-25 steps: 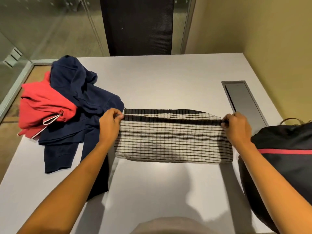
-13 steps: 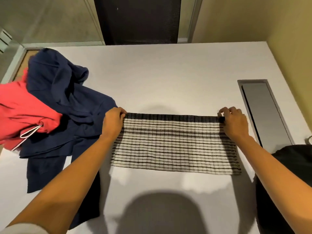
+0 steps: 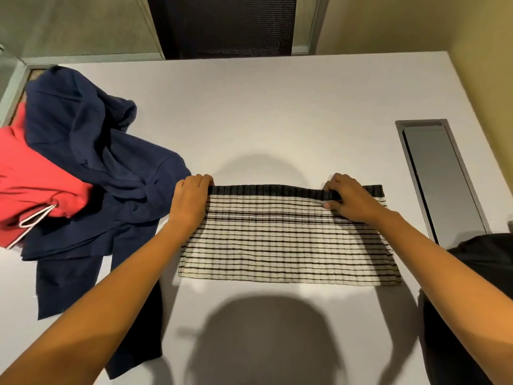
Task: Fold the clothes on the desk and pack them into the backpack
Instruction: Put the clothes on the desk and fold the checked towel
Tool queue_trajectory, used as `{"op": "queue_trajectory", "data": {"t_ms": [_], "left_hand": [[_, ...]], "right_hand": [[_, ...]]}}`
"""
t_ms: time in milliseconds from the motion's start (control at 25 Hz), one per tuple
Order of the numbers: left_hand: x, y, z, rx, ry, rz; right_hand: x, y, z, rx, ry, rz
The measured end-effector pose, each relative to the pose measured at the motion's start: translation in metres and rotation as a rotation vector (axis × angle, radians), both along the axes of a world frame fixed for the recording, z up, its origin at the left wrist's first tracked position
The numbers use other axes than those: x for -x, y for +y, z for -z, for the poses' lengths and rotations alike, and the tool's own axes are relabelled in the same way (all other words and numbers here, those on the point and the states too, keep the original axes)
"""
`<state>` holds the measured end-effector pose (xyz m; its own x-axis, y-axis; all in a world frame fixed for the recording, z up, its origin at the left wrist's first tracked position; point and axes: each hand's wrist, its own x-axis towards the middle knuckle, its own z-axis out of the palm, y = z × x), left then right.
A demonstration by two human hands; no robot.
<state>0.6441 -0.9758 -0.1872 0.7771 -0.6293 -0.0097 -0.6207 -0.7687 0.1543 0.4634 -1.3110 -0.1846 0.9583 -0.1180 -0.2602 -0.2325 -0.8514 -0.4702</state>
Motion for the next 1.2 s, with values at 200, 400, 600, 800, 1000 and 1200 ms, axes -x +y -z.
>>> {"op": "queue_trajectory", "data": {"t_ms": [200,400,600,800,1000,1200], "left_hand": [[0.001,0.013,-0.004,-0.166,-0.024,0.034],[0.000,0.021,-0.007,-0.211,-0.002,0.008],[-0.003,0.017,-0.014,-0.221,-0.001,0.018],[-0.008,0.017,-0.016,-0.166,0.084,-0.019],[-0.007,0.025,-0.013,-0.043,0.140,-0.077],[-0.001,0.020,-0.021,0.016,0.103,-0.037]], "right_hand": [[0.012,-0.006,-0.034,-0.295,0.144,0.070],[0.024,-0.034,-0.043,-0.179,0.229,0.100],[0.030,-0.065,-0.028,0.074,0.047,0.171],[0.048,-0.063,-0.003,0.235,-0.139,0.255],[0.054,-0.061,0.004,0.324,-0.212,0.296],[0.054,-0.051,0.000,0.391,-0.235,0.390]]}}
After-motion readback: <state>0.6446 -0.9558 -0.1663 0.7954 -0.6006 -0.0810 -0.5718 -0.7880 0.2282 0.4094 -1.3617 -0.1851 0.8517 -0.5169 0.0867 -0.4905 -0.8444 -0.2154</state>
